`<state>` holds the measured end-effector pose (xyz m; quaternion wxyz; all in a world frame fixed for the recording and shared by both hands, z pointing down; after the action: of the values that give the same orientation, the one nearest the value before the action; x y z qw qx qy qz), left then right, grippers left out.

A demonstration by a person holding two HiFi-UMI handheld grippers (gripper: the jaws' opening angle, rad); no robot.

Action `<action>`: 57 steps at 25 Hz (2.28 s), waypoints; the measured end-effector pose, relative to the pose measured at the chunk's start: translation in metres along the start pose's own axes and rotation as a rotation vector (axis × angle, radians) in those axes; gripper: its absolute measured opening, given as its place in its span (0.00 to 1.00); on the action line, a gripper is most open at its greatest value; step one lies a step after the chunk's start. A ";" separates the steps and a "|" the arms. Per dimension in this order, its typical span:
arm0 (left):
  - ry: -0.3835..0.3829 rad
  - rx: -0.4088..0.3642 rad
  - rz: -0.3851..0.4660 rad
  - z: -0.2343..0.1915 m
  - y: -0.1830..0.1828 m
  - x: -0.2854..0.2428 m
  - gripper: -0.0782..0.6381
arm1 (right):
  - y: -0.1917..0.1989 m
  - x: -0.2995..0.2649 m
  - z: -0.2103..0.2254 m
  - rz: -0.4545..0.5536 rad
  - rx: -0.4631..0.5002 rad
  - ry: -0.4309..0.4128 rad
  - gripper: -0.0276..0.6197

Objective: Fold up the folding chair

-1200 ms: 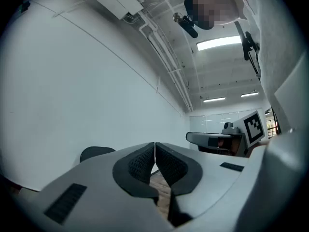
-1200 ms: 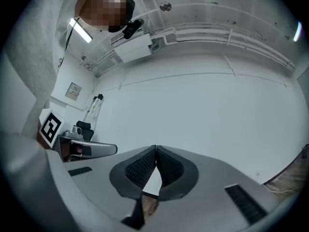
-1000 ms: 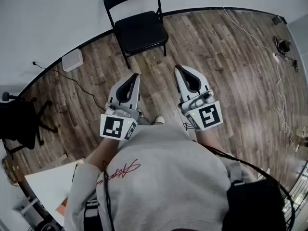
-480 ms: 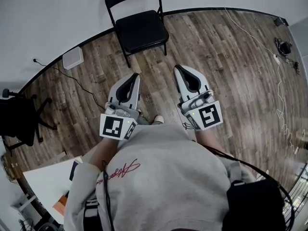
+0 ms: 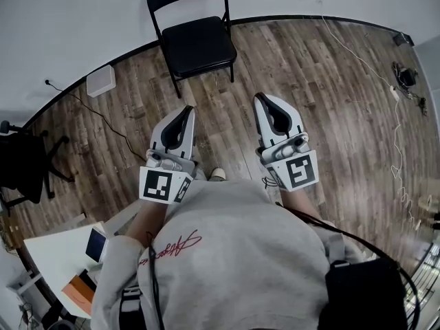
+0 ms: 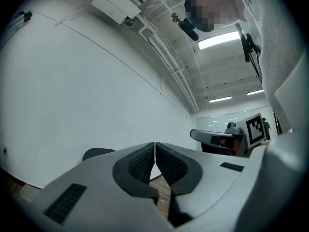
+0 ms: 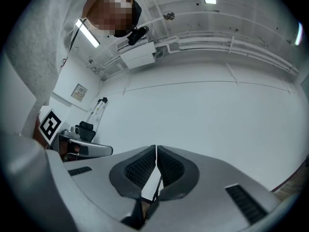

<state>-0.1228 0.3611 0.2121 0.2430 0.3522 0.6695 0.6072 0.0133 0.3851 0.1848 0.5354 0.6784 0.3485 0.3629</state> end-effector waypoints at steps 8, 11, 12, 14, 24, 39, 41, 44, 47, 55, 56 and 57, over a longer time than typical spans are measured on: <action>-0.024 -0.037 -0.017 -0.017 0.014 -0.032 0.14 | 0.021 -0.023 0.022 -0.020 0.040 -0.017 0.07; -0.027 0.000 -0.020 -0.035 0.020 -0.057 0.14 | 0.030 -0.042 0.041 -0.012 0.021 0.004 0.07; -0.020 0.002 -0.025 -0.040 0.024 -0.067 0.14 | 0.033 -0.049 0.048 -0.012 0.028 0.016 0.07; -0.003 -0.003 -0.035 -0.053 0.030 -0.089 0.14 | 0.043 -0.068 0.066 -0.025 0.048 0.041 0.07; 0.101 -0.019 -0.071 -0.118 0.042 -0.219 0.14 | 0.067 -0.203 0.153 -0.015 0.024 0.077 0.07; -0.007 0.203 -0.210 -0.166 0.093 -0.298 0.42 | 0.133 -0.278 0.211 -0.179 -0.047 0.072 0.33; -0.060 0.334 -0.293 -0.169 0.126 -0.303 0.45 | 0.151 -0.284 0.222 -0.215 -0.048 0.068 0.35; -0.160 0.510 -0.419 -0.168 0.184 -0.312 0.46 | 0.181 -0.297 0.246 -0.254 -0.034 0.070 0.36; -0.286 0.683 -0.559 -0.157 0.253 -0.316 0.46 | 0.215 -0.309 0.271 -0.288 -0.028 0.074 0.37; -0.721 1.208 -0.763 -0.150 0.437 -0.278 0.46 | 0.312 -0.327 0.312 -0.380 -0.053 0.098 0.38; -0.748 1.256 -0.751 -0.153 0.455 -0.275 0.46 | 0.325 -0.328 0.315 -0.392 -0.056 0.096 0.38; -0.769 1.297 -0.736 -0.155 0.472 -0.274 0.46 | 0.338 -0.330 0.318 -0.405 -0.057 0.092 0.38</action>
<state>0.0172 0.0584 0.6709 0.3863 0.3637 0.8286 -0.1788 0.1540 -0.1114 0.4248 0.6000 0.5616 0.4914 0.2884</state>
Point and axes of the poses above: the fingertips, and each gripper's own axes: x backward along the fingers, z to its right, y out of its underside, the point moved 1 cm from there along x, backward along the fingers, and after that the axes turned 7 degrees about -y, right-handed, at the moved point
